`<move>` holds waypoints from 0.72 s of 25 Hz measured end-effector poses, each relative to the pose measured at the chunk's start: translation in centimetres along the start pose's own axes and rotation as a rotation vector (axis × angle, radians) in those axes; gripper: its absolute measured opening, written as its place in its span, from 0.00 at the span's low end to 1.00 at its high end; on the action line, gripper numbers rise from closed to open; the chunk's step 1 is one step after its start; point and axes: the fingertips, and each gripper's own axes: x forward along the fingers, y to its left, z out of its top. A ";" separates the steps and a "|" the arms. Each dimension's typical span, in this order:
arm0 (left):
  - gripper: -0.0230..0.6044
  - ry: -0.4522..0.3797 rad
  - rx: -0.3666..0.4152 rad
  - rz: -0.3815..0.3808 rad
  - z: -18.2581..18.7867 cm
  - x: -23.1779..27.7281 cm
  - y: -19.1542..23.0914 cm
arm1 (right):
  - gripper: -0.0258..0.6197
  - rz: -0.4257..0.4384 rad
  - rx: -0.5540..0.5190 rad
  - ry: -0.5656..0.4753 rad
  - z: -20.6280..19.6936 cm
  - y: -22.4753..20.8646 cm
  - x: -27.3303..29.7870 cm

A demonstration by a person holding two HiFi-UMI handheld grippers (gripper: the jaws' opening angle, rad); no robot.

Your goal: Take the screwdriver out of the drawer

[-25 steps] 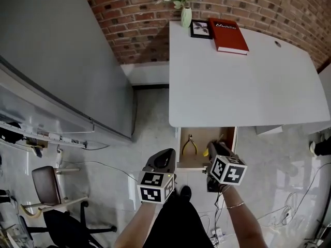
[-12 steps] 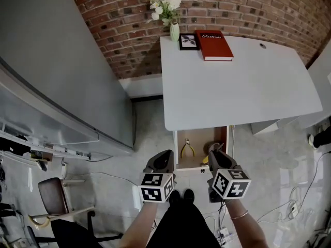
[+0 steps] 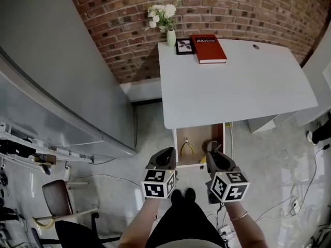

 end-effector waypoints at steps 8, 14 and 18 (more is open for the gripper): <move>0.03 -0.005 0.007 0.002 0.6 -1.2 -0.7 | 0.16 -0.024 -0.017 -0.023 0.8 -0.3 -2.2; 0.02 -0.002 0.011 0.006 0.4 -1.9 -1.4 | 0.16 -0.034 -0.043 -0.032 1.0 -0.4 -3.1; 0.03 -0.004 0.012 0.008 0.4 -2.2 -1.6 | 0.16 -0.033 -0.058 -0.036 1.0 -0.2 -3.4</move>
